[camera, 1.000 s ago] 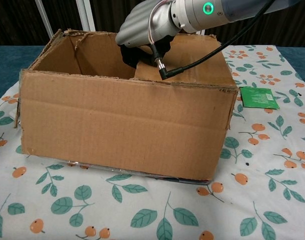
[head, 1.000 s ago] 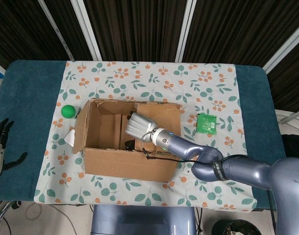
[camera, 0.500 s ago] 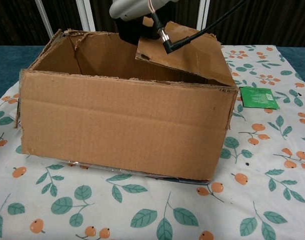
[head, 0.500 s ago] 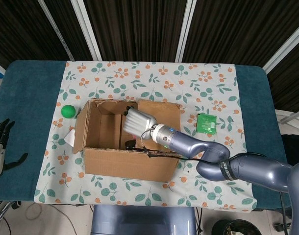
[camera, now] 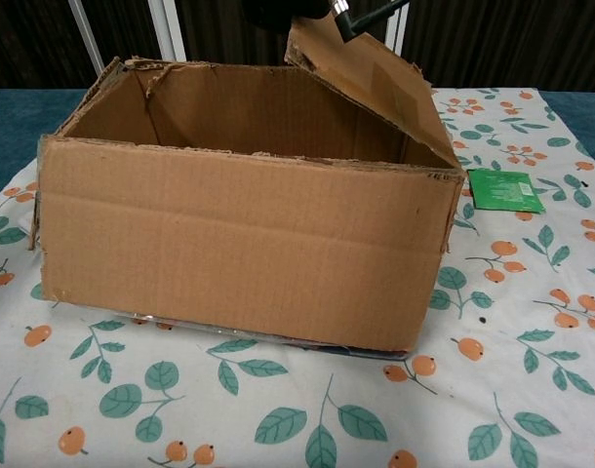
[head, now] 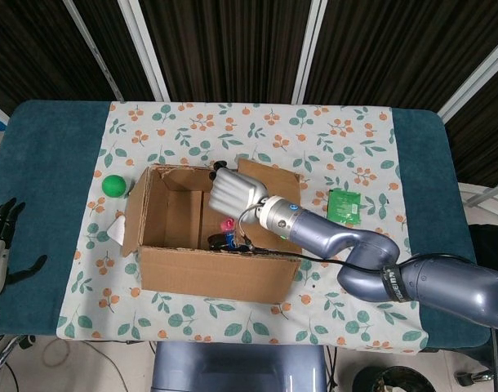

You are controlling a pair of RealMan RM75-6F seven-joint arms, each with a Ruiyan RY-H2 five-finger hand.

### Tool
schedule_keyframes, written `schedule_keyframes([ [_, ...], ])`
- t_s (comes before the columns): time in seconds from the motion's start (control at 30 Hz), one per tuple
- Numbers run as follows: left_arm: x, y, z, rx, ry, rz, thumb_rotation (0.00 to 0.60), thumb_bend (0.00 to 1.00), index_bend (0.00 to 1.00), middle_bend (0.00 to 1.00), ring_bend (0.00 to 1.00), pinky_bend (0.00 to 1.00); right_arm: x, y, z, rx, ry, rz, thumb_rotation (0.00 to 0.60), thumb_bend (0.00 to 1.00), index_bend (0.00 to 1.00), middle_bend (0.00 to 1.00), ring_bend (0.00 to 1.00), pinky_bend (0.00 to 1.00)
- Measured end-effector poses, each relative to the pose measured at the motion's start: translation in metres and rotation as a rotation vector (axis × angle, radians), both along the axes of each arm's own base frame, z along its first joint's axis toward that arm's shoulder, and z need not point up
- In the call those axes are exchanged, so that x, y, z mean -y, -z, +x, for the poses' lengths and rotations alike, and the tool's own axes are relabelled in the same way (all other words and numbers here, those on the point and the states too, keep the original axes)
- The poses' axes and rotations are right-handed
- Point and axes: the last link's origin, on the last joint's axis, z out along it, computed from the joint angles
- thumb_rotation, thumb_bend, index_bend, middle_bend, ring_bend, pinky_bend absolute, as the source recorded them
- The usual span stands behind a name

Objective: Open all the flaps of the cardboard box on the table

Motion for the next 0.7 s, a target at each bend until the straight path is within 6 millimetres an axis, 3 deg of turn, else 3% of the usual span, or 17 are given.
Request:
schedule_keyframes([
  [0.7,0.002,0.001,0.002,0.007,0.005,-0.01,0.6,0.19,0.0,0.0,0.0,0.0,0.006,-0.055,-0.013,-0.139,0.022,-0.143,0.6,1.0,0.65,0.52,0.28,0.28],
])
